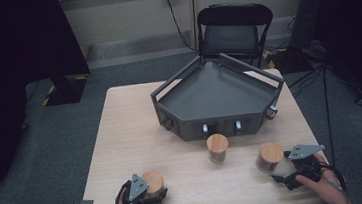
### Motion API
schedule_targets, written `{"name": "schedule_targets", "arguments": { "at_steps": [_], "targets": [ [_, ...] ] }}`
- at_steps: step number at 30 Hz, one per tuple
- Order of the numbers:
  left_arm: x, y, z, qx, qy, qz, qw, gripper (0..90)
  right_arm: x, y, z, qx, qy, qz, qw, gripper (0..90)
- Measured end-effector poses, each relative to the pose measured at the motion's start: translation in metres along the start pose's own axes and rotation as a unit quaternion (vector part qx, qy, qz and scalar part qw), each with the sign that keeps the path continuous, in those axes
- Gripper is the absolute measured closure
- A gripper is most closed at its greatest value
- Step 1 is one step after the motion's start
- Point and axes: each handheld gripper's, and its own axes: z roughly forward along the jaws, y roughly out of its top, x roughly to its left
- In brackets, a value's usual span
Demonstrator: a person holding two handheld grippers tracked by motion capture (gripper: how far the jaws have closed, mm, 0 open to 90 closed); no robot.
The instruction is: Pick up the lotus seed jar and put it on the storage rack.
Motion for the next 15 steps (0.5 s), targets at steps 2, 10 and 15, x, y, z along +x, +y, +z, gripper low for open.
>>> {"name": "schedule_targets", "arguments": {
  "at_steps": [2,10,15],
  "targets": [
    [0.0012,-0.0009,-0.0009,-0.005,-0.002,-0.005,1.0,25.8,0.0,0.0,0.0,0.0,0.0,0.0,1.0,0.0],
    [0.0039,0.0034,-0.0033,-0.006,-0.002,-0.002,1.0,25.8,0.0,0.0,0.0,0.0,0.0,0.0,1.0,0.0],
    [0.005,0.0078,-0.0047,-0.001,-0.002,0.0,1.0,25.8,0.0,0.0,0.0,0.0,0.0,0.0,1.0,0.0]
  ]
}}
